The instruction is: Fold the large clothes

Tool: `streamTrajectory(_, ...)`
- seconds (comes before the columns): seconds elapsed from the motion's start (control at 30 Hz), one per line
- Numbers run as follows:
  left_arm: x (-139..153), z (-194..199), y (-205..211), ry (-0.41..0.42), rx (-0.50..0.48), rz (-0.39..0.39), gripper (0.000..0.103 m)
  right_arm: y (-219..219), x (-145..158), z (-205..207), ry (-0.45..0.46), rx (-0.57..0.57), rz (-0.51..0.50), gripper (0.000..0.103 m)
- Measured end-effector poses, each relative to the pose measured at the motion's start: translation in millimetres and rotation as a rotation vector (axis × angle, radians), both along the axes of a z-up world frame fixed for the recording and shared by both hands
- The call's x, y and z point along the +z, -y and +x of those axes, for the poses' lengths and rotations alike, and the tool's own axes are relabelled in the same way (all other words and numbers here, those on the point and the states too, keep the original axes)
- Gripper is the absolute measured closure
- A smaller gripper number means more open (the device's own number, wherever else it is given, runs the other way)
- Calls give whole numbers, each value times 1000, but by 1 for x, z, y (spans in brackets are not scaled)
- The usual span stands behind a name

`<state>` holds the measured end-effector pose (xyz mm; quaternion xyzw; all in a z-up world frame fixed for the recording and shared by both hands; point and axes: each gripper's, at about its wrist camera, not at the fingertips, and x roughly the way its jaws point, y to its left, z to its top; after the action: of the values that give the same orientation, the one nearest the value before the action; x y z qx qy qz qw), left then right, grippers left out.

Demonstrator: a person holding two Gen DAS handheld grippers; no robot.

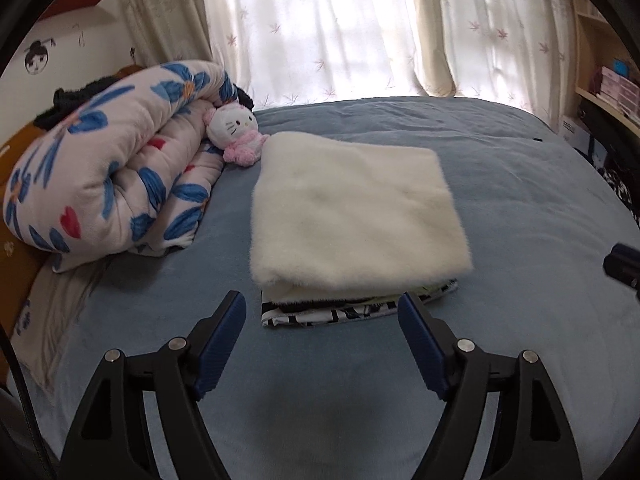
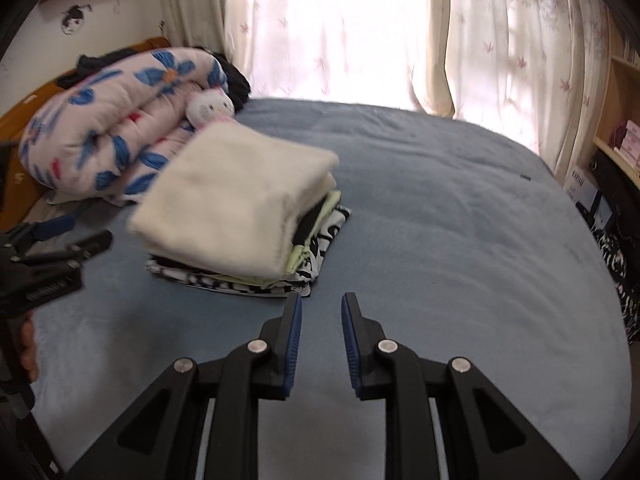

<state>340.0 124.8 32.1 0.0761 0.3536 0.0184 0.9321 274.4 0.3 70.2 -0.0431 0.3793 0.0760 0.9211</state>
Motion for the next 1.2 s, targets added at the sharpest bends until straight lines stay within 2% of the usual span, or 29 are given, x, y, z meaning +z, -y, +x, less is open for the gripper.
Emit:
streamTrajectory(0.1, 20, -28, 8, 17, -14, 15, 26, 8, 30, -38, 37, 13, -11, 83)
streamTrajectory(0.17, 33, -51, 14, 21, -39, -8, 25, 15, 50, -65, 62, 19, -26, 83)
streamTrajectory(0.3, 54, -93, 22, 58, -25, -22, 14, 30, 80, -111, 101, 21, -45, 83)
streamTrajectory(0.4, 63, -123, 30, 88, -30, -16, 13, 44, 97, -146, 126, 19, -52, 82)
streamTrajectory(0.47, 66, -142, 37, 97, -26, -9, 12, 51, 103, -166, 139, 16, -62, 79)
streamTrajectory(0.53, 66, -162, 43, 100, -23, -19, 12, 59, 106, -185, 156, 6, -83, 69)
streamTrajectory(0.6, 63, -176, 48, 88, -32, -38, 12, 67, 103, -202, 163, -9, -96, 54)
streamTrajectory(0.63, 62, -182, 50, 84, -35, -43, 12, 70, 101, -206, 160, -14, -89, 50)
streamTrajectory(0.83, 37, -224, 71, 66, -37, -58, 12, 94, 68, -233, 100, -90, -4, 49)
streamTrajectory(1.0, 3, -241, 92, 19, -44, -54, 12, 99, 30, -248, 51, -154, 43, 48)
streamTrajectory(1.1, -15, -247, 105, -1, -50, -58, 12, 95, 12, -254, 36, -154, 49, 48)
streamTrajectory(1.2, -30, -252, 119, -25, -57, -68, 12, 94, -2, -253, 13, -157, 103, 47)
